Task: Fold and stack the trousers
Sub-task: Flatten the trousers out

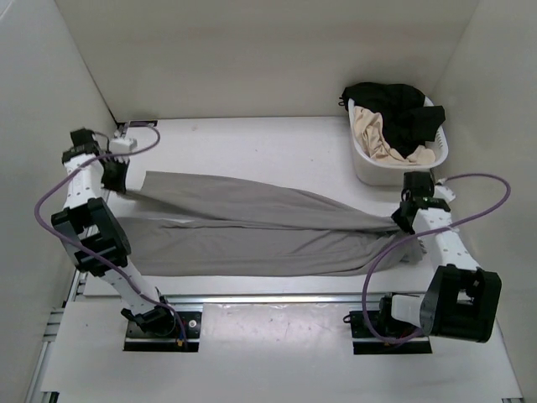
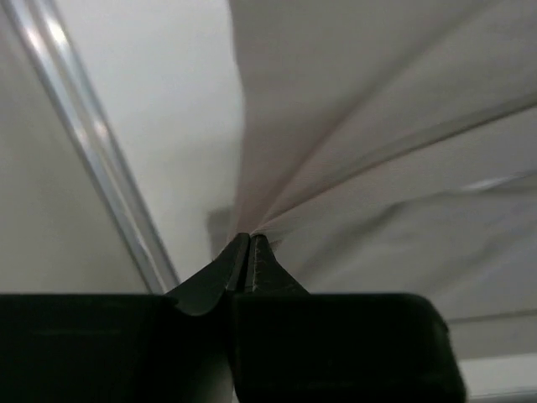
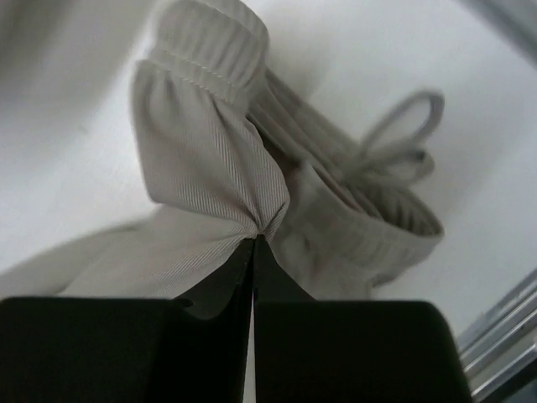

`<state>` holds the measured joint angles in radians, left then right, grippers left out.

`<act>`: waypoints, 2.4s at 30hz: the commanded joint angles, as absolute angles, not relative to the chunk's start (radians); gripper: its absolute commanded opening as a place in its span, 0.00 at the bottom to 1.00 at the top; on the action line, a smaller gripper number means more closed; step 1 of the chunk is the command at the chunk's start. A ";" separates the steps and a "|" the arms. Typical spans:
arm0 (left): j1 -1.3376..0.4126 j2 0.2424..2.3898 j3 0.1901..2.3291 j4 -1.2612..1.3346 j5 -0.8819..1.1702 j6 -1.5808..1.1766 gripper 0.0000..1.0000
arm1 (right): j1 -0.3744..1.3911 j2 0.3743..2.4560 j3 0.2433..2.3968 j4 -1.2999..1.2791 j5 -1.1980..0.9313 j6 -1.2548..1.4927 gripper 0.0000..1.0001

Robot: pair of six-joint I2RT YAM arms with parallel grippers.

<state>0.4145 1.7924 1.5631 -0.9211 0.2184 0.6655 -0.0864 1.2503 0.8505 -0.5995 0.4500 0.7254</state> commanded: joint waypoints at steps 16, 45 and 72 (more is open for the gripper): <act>0.430 1.692 1.266 -0.914 0.279 0.741 0.14 | -0.095 0.977 0.836 -0.788 0.485 0.784 0.61; 0.448 1.712 1.319 -0.989 0.270 0.742 0.41 | -0.196 1.597 1.086 -0.586 0.498 0.709 0.00; 0.445 2.126 1.608 -0.965 0.287 0.574 0.52 | -0.196 1.318 0.971 -0.710 0.571 0.634 0.00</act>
